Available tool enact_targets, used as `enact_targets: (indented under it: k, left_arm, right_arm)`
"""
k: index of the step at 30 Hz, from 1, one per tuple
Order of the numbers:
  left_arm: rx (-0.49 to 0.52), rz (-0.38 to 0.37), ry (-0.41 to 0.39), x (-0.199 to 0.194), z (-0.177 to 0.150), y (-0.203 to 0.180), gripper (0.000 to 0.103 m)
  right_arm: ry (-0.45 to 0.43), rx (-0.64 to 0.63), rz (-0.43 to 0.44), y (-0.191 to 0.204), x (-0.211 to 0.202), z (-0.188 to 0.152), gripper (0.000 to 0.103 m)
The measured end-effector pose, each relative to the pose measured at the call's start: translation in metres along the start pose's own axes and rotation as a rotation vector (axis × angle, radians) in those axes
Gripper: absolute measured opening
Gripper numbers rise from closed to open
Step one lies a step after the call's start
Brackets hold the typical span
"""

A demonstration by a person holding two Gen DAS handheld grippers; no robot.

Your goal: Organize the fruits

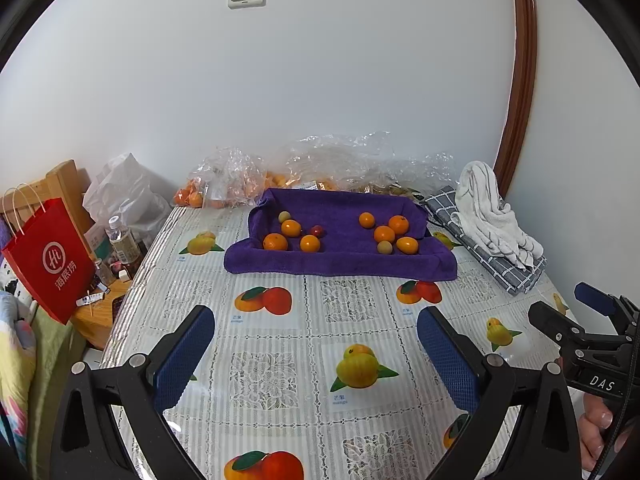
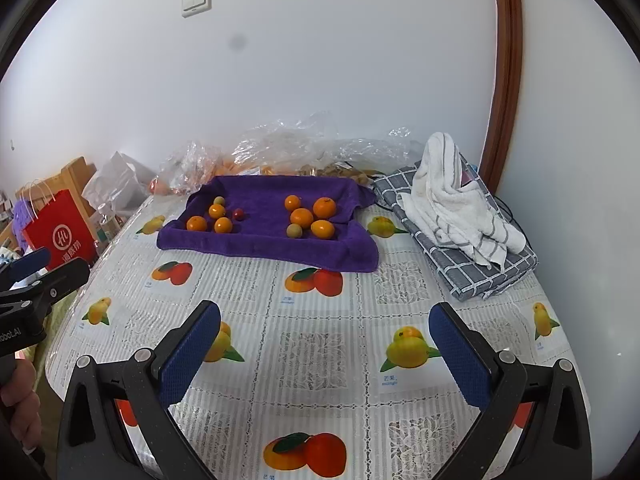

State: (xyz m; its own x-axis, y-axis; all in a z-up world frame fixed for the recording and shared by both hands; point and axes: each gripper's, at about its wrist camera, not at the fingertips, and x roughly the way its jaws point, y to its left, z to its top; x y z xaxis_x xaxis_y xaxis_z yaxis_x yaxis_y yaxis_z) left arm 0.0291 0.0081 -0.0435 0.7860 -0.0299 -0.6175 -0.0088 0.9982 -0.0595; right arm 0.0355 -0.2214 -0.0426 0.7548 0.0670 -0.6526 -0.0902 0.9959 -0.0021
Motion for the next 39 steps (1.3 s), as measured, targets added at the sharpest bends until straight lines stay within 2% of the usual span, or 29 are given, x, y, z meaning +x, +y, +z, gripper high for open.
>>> enact_targets:
  k: [39]
  left_arm:
    - [-0.003,-0.003,-0.007,0.0000,-0.0008,-0.0052,0.102]
  right_arm:
    - [0.003,-0.002,0.006,-0.0035,0.0013,0.0017,0.103]
